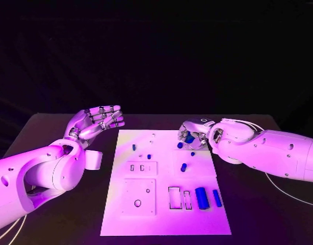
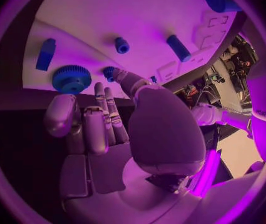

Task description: Assemble the parts on the task board

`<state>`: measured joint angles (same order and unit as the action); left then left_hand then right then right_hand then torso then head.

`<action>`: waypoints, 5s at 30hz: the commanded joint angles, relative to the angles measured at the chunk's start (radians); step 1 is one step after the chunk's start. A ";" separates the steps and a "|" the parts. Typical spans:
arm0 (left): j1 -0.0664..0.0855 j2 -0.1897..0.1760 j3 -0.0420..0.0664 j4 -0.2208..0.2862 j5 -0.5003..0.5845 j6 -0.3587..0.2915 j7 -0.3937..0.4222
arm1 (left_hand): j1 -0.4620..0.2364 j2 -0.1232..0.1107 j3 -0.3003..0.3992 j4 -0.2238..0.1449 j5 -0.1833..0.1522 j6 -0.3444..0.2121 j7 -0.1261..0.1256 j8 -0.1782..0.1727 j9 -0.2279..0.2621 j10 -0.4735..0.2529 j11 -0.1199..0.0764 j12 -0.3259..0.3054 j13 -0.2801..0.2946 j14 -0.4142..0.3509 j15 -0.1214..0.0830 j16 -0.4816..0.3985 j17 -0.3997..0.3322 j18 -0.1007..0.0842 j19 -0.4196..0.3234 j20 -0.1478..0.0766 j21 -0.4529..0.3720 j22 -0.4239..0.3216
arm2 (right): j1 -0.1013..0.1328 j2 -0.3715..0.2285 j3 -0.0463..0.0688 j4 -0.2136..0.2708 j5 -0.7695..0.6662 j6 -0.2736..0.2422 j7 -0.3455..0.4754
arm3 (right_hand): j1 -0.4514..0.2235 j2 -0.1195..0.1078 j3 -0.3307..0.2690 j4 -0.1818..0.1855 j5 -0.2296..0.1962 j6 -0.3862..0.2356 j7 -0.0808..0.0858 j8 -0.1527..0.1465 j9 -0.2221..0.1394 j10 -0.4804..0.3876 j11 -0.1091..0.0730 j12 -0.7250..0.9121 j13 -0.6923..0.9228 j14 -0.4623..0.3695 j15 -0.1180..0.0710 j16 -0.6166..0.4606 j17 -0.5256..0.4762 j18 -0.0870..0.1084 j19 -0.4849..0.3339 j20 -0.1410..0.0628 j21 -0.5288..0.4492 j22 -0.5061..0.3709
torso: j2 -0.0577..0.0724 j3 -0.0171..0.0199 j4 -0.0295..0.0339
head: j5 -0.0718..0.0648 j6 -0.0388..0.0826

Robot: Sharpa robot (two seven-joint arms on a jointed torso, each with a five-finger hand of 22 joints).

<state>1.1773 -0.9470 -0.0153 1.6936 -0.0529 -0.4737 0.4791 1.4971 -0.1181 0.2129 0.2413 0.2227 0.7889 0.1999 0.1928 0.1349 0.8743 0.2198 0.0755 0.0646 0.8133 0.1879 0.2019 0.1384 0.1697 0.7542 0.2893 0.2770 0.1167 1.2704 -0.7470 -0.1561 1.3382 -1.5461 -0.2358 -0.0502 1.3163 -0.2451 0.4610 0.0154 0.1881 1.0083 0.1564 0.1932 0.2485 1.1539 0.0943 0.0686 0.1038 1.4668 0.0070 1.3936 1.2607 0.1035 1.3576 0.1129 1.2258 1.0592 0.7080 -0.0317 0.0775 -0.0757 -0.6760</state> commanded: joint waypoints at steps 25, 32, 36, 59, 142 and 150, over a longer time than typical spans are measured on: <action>0.003 0.003 0.002 0.001 -0.012 0.030 -0.009 | 0.001 -0.006 0.001 0.005 -0.004 -0.006 0.066 -0.002 -0.001 -0.001 0.004 -0.008 -0.001 0.002 0.002 -0.002 0.001 0.008 0.008 -0.002 0.007 0.000 | -0.010 0.034 0.000 -0.024 -0.012 0.013 -0.009 | -0.010 0.016 0.062 0.040 0.006 0.028 -0.001 0.012 0.022 0.053 -0.006 0.003 0.005 0.055 0.001 0.040 0.041 -0.019 0.016 -0.002 0.061 0.082 | 0.005 -0.0031 -0.0016 | 0.008 -0.007; 0.006 0.002 0.002 0.003 -0.012 0.033 -0.013 | 0.001 -0.006 0.001 0.005 -0.004 -0.006 0.066 -0.002 -0.001 -0.001 0.004 -0.008 -0.001 0.002 0.002 -0.002 0.001 0.008 0.008 -0.002 0.007 0.000 | -0.010 0.042 0.000 -0.026 -0.011 -0.011 -0.013 | -0.006 0.024 0.086 0.045 0.005 0.041 -0.007 0.022 0.033 0.074 -0.012 0.006 0.007 0.057 -0.003 0.050 0.051 -0.021 0.019 -0.004 0.075 0.100 | 0.008 -0.0046 -0.0022 | 0.008 -0.007; 0.007 0.002 0.002 0.001 -0.013 0.034 -0.015 | 0.001 -0.006 0.001 0.005 -0.004 -0.006 0.066 -0.002 -0.001 -0.001 0.004 -0.008 -0.001 0.002 0.002 -0.002 0.001 0.008 0.008 -0.002 0.007 0.000 | -0.010 0.046 0.000 -0.028 -0.010 -0.038 -0.017 | 0.010 0.039 0.113 0.038 -0.032 0.060 -0.017 0.036 0.046 0.100 -0.021 0.011 0.012 0.058 -0.011 0.056 0.058 -0.023 0.023 -0.010 0.086 0.117 | 0.008 -0.0044 -0.0025 | 0.006 -0.007; 0.008 0.007 0.002 -0.007 -0.014 0.035 -0.017 | 0.002 -0.007 0.001 0.005 -0.006 -0.007 0.066 -0.003 -0.002 -0.002 0.004 -0.009 -0.001 0.002 0.002 -0.003 0.001 0.007 0.008 -0.002 0.007 0.000 | 0.002 0.108 0.002 -0.043 -0.040 -0.227 -0.060 | 0.042 0.060 0.156 -0.009 -0.035 0.088 -0.031 0.075 0.094 0.149 -0.039 0.011 0.030 0.060 -0.027 0.068 0.068 -0.028 0.030 -0.026 0.111 0.154 | 0.010 -0.0068 0.0034 | 0.015 0.002; 0.029 0.042 0.002 -0.029 -0.021 0.048 -0.031 | 0.004 -0.008 0.001 0.004 -0.008 -0.012 0.065 -0.006 -0.003 -0.003 0.004 -0.011 -0.001 -0.001 0.003 -0.008 0.001 0.006 0.007 -0.002 0.006 -0.002 | -0.033 0.339 0.003 -0.296 0.007 -0.220 -0.004 | -0.025 0.015 0.178 -0.015 -0.035 0.016 -0.001 0.050 0.125 0.038 -0.002 -0.009 0.008 0.054 0.005 0.070 0.056 -0.018 -0.006 0.000 0.081 0.122 | 0.011 -0.0105 0.0012 | 0.040 -0.006; 0.030 0.041 0.002 -0.032 -0.021 0.048 -0.031 | 0.004 -0.008 0.001 0.004 -0.008 -0.014 0.065 -0.007 -0.003 -0.004 0.005 -0.012 -0.001 -0.001 0.003 -0.008 0.001 0.006 0.007 -0.002 0.006 -0.002 | -0.032 0.323 0.003 -0.278 0.015 -0.248 0.006 | 0.017 0.027 -0.083 0.005 -0.025 -0.131 -0.003 -0.054 0.098 -0.149 0.022 0.020 -0.037 0.020 0.025 -0.001 -0.079 0.018 -0.093 0.021 -0.079 -0.058 | 0.010 -0.0094 -0.0006 | 0.040 -0.004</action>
<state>1.2052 -0.9072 -0.0143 1.6610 -0.0684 -0.4427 0.4430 1.4970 -0.1181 0.2128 0.2413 0.2181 0.7811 0.1999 0.1927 0.1335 0.8741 0.2199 0.0689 0.0644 0.8131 0.1880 0.1971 0.1379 0.1695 0.7576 0.2856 0.2808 0.1153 1.2380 -0.4205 -0.1533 1.0547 -1.5326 -0.4742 -0.0592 1.3202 -0.2207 0.3996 0.0172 0.1595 0.8779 0.1543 0.1429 0.3473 1.0103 0.1162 0.0844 0.0679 1.4649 0.0235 1.3965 1.1843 0.1078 1.2641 0.1343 1.1519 1.0050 0.7191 -0.0421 0.0777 -0.0350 -0.6805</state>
